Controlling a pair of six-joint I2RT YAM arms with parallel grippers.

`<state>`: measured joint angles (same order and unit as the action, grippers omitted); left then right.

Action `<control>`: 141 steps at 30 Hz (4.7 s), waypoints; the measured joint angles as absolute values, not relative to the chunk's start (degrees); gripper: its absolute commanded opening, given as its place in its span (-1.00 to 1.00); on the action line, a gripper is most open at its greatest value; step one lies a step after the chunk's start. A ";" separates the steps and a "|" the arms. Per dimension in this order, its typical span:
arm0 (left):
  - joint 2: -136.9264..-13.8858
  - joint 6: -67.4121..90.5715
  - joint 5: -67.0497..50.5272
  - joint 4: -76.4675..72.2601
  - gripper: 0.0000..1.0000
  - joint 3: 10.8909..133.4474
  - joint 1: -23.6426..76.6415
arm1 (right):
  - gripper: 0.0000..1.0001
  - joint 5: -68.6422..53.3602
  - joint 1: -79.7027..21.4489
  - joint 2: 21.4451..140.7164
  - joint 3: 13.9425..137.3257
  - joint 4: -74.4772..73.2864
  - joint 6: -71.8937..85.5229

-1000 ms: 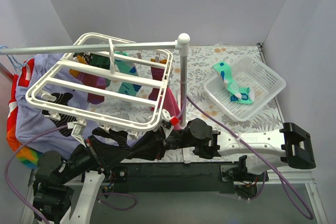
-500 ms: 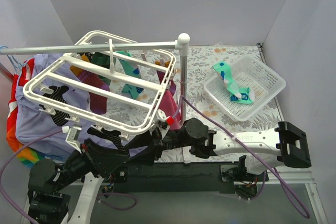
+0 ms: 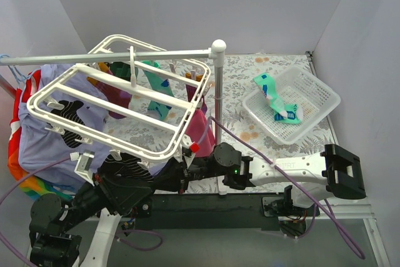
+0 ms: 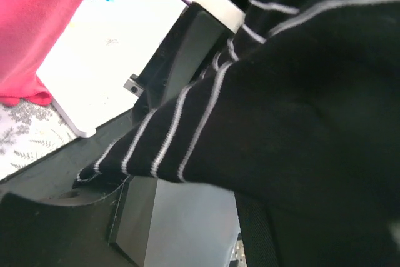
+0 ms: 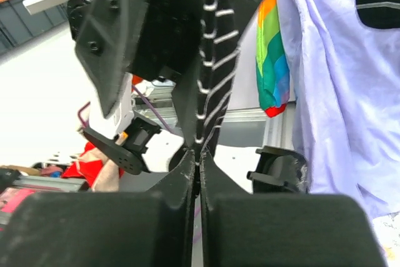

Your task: Remove the socks clipped to the hanger

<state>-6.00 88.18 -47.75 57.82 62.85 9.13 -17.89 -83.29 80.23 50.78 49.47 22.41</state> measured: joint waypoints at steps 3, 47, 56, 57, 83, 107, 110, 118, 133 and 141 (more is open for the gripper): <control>-6.31 87.22 -47.40 61.49 -0.09 65.71 9.13 | -0.97 -17.34 -83.33 80.20 50.72 49.21 22.50; -17.96 88.84 -29.12 37.39 0.25 76.84 10.35 | -0.97 -28.12 -82.06 67.05 49.25 32.58 22.13; -17.74 87.90 -36.42 33.58 0.31 71.35 10.35 | -0.97 -30.28 -81.60 66.83 49.25 31.38 22.13; -17.74 87.96 -37.06 32.88 0.30 70.78 10.35 | -0.97 -30.46 -81.58 66.78 49.25 31.38 22.13; -19.46 92.86 -41.19 21.74 -0.90 67.22 10.35 | -0.97 -31.66 -81.19 65.56 47.40 29.71 22.48; -19.25 92.38 -41.36 23.38 -0.93 65.71 10.35 | -0.97 3.36 -35.70 44.47 46.33 -15.46 16.47; -19.25 92.36 -41.36 23.62 -0.93 65.67 10.35 | -0.97 5.08 -26.04 49.30 51.00 -17.32 15.05; -19.22 92.33 -41.36 24.01 -0.93 65.67 10.35 | -0.19 10.02 -10.15 63.18 59.27 -18.52 13.47; -18.98 91.94 -41.39 24.80 -0.94 65.67 10.35 | 0.44 4.54 -14.68 62.70 55.83 -22.98 11.84; -19.03 91.66 -41.43 25.91 -0.93 66.54 10.35 | 0.40 -2.22 -38.33 49.95 47.00 -21.30 16.25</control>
